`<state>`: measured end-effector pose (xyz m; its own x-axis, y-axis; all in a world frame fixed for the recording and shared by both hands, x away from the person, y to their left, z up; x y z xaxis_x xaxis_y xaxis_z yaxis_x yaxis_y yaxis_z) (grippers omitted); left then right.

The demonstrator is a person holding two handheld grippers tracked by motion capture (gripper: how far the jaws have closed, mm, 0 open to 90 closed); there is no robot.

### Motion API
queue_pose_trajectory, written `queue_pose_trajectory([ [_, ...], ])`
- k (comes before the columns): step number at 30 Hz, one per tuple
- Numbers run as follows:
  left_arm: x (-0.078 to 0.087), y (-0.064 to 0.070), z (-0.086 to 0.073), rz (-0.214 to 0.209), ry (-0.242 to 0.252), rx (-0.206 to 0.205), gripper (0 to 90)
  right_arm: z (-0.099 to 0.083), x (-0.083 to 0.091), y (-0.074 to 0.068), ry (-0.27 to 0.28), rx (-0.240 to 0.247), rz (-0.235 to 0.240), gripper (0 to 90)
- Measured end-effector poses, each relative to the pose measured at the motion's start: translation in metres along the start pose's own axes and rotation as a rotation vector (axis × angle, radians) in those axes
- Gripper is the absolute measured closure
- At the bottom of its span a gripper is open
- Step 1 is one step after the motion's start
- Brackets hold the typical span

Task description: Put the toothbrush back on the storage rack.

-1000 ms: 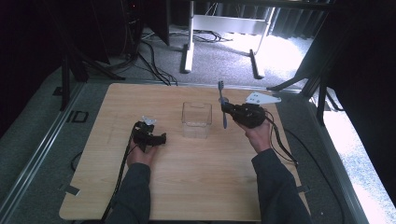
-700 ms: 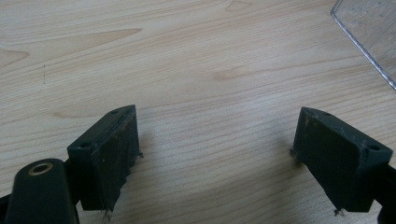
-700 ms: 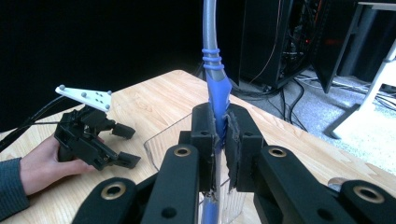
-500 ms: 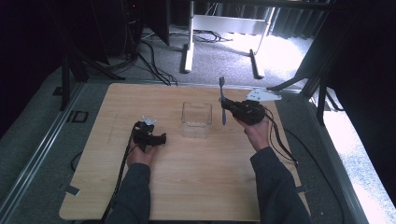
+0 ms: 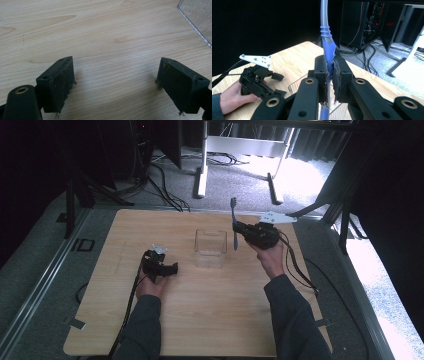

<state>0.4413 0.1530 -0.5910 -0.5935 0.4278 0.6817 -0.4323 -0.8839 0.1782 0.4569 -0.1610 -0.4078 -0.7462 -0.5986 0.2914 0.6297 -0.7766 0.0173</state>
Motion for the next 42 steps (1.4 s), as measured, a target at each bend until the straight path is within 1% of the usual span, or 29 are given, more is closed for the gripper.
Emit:
queue_pose_trajectory([
  [6,0.000,0.000,0.000,0.000,0.000,0.000,14.8,0.001,-0.005,-0.002,0.001,0.000,0.006,82.6],
  [10,0.000,0.000,0.000,0.000,0.000,0.000,14.8,0.001,-0.009,-0.003,-0.001,0.006,0.001,82.5],
  [23,0.000,0.000,0.000,0.000,0.000,0.000,14.8,0.002,-0.019,-0.005,0.019,-0.033,0.008,82.5],
  [34,0.000,0.000,0.000,0.000,0.000,0.000,14.8,0.000,-0.025,-0.007,0.019,-0.025,-0.001,82.5],
  [42,0.000,0.000,0.000,0.000,0.000,0.000,14.8,-0.001,-0.028,-0.009,0.023,-0.030,-0.006,82.5],
])
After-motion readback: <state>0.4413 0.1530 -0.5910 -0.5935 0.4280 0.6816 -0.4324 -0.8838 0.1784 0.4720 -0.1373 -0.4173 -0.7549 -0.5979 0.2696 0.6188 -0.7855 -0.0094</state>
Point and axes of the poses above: each handheld gripper's, and its own axes: x roughly backward along the jaws, z roughly out of its top, y roughly to its right, the point moved 4 cm from there along -x, roughly forward along the jaws, and after that the axes turned 14 degrees about -z, right-handed, at the moved point
